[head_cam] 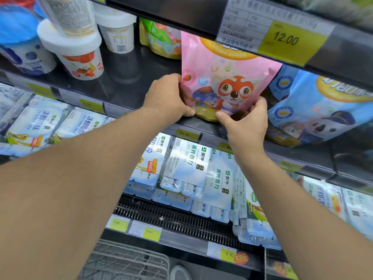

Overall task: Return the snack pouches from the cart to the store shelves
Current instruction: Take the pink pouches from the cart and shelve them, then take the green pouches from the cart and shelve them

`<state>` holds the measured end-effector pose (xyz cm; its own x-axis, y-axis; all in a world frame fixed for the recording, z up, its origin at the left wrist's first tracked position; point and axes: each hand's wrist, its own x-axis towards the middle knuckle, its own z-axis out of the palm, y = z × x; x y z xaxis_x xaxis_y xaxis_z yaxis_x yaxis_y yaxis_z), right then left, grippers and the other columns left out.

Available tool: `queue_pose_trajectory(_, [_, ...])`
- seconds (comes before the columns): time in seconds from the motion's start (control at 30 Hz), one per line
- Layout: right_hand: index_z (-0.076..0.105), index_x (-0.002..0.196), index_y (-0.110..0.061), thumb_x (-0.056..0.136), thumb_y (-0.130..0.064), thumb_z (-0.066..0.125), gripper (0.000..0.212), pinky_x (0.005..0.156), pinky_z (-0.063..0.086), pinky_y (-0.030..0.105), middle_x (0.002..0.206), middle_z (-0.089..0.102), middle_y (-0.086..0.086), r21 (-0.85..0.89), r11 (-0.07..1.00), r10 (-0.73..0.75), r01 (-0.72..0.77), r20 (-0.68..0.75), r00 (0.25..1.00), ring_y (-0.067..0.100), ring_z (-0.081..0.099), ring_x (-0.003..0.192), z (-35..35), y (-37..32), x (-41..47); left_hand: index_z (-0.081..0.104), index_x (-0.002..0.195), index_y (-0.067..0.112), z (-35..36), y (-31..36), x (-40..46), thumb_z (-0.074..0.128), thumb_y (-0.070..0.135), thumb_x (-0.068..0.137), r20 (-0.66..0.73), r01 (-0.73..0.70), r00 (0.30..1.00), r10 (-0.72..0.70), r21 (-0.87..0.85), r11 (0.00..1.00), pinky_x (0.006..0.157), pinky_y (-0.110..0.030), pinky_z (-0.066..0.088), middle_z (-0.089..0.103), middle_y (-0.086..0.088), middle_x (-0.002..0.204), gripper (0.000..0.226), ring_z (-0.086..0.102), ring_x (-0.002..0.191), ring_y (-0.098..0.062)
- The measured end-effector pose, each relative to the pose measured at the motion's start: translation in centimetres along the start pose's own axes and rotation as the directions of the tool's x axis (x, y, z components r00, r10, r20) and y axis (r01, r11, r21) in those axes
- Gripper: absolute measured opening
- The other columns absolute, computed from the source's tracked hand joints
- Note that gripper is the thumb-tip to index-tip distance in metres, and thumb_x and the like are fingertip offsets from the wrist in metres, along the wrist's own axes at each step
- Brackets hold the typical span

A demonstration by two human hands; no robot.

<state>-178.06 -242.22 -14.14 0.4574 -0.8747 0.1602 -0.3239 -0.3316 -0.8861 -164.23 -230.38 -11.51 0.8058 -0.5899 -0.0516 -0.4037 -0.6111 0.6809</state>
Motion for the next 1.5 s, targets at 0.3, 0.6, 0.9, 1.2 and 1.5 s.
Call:
queue_pose_trajectory(0.3, [0.045,0.135,-0.012,0.07,-0.024,0.088,0.079,0.101,0.051,0.034,0.123,0.062,-0.003,0.046,0.998,0.033,-0.032,-0.009,0.999,0.011,0.06,0.114,0.0,-0.5,-1.0,0.057,0.127,0.018,-1.2,-0.6,-1.6,0.095,0.032,0.064,0.012,0.051,0.999,-0.05,-0.149,0.987,0.084,-0.028,0.049,0.068,0.003,0.119,0.075,0.061,0.103,-0.015])
queue_pose_trajectory(0.6, [0.039,0.144,-0.011,0.078,-0.027,0.084,0.081,0.115,0.037,0.03,0.146,0.048,0.004,0.041,0.994,0.102,-0.103,0.02,0.995,0.011,0.045,0.135,-2.1,-3.7,-5.4,0.056,0.129,0.017,-6.6,-2.1,-7.9,0.091,0.036,0.071,0.013,0.154,0.987,-0.16,-0.363,0.919,0.088,-0.035,0.055,0.063,-0.002,0.119,0.071,0.063,0.107,-0.019])
queue_pose_trajectory(0.9, [0.065,0.102,-0.02,0.081,-0.024,0.082,0.028,0.072,0.053,0.015,0.091,0.071,-0.007,0.031,0.998,-0.061,0.053,0.516,0.854,0.003,0.067,0.078,0.5,-14.2,-19.1,0.065,0.11,0.024,-17.3,-9.4,-23.1,0.083,0.047,0.077,0.109,0.404,0.895,-0.432,-0.609,0.683,0.079,-0.033,0.051,0.067,0.003,0.11,0.044,0.065,0.1,-0.013])
queue_pose_trajectory(1.2, [0.068,0.093,-0.023,0.083,-0.028,0.08,0.016,0.076,0.055,0.027,0.082,0.068,-0.009,0.013,0.965,-0.104,0.264,0.937,0.333,0.01,0.064,0.077,9.6,-16.7,-34.1,0.068,0.087,0.016,-22.8,-21.7,-39.4,0.084,0.03,0.08,0.017,0.562,0.635,-0.772,-0.696,0.447,0.061,-0.028,0.045,0.074,-0.019,0.085,0.022,0.061,0.075,-0.024])
queue_pose_trajectory(1.5, [0.065,0.111,-0.009,0.079,-0.032,0.082,0.043,0.066,0.042,0.012,0.087,0.066,-0.003,-0.182,0.845,0.225,0.503,0.974,-0.025,0.009,0.064,0.076,21.1,-5.9,-46.1,0.06,0.088,0.013,-16.4,-31.7,-45.7,0.086,0.023,0.079,0.074,0.648,0.384,-0.92,-0.732,0.211,0.082,-0.041,0.048,0.068,-0.022,0.104,0.029,0.067,0.102,-0.035])
